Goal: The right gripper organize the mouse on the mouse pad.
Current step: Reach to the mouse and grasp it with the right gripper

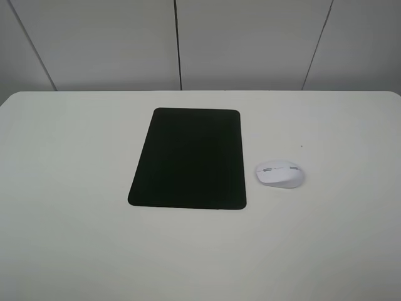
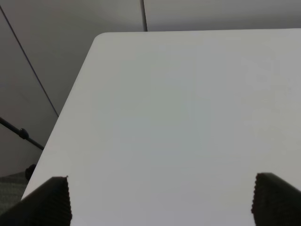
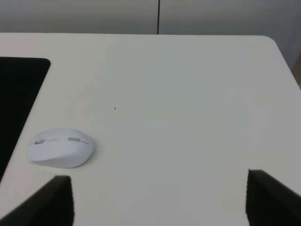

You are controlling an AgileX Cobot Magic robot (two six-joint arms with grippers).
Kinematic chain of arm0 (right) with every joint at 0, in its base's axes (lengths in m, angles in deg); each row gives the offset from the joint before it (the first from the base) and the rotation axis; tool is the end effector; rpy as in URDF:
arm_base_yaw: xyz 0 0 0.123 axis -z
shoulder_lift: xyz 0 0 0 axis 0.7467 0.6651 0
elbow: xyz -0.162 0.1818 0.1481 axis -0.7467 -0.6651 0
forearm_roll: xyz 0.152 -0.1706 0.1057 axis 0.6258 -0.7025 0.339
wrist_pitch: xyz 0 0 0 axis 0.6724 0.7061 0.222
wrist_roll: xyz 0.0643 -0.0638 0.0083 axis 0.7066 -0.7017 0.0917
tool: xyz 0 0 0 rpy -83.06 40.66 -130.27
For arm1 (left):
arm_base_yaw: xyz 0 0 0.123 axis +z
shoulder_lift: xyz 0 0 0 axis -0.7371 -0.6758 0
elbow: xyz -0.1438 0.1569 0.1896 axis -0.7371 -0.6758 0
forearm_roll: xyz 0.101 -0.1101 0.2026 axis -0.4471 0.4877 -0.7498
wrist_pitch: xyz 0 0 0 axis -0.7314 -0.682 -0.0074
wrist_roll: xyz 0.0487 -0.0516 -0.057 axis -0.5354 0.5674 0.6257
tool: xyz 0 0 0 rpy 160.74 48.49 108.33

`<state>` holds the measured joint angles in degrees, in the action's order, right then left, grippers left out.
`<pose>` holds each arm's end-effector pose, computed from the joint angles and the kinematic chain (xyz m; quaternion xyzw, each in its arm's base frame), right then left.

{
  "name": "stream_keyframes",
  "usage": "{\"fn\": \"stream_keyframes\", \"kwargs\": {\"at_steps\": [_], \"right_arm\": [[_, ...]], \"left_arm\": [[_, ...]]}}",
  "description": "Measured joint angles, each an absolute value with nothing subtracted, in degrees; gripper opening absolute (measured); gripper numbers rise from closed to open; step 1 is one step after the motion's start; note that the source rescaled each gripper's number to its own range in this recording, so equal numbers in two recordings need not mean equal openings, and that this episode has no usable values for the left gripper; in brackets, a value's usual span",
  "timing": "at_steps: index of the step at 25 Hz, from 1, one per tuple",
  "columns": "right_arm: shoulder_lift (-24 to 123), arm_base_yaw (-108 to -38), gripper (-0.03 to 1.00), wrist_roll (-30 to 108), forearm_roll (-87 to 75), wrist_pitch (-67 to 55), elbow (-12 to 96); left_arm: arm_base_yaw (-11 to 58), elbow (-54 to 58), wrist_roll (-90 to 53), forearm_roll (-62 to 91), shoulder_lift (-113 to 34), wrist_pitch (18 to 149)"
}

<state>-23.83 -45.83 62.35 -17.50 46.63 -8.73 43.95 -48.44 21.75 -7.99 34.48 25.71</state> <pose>-0.0086 -0.0050 0.2810 0.0228 0.8503 -0.0433 0.5240 -0.0076 0.0126 0.2788 -0.0226 0.8499 0.0315 0.5256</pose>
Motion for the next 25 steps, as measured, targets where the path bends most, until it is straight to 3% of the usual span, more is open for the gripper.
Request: {"fn": "stream_keyframes", "kwargs": {"at_steps": [25], "right_arm": [[-23.8, -45.8, 0.57, 62.4, -17.5, 46.6, -8.7]], "left_arm": [[44.0, -48.4, 21.7, -8.0, 34.5, 25.7]]}}
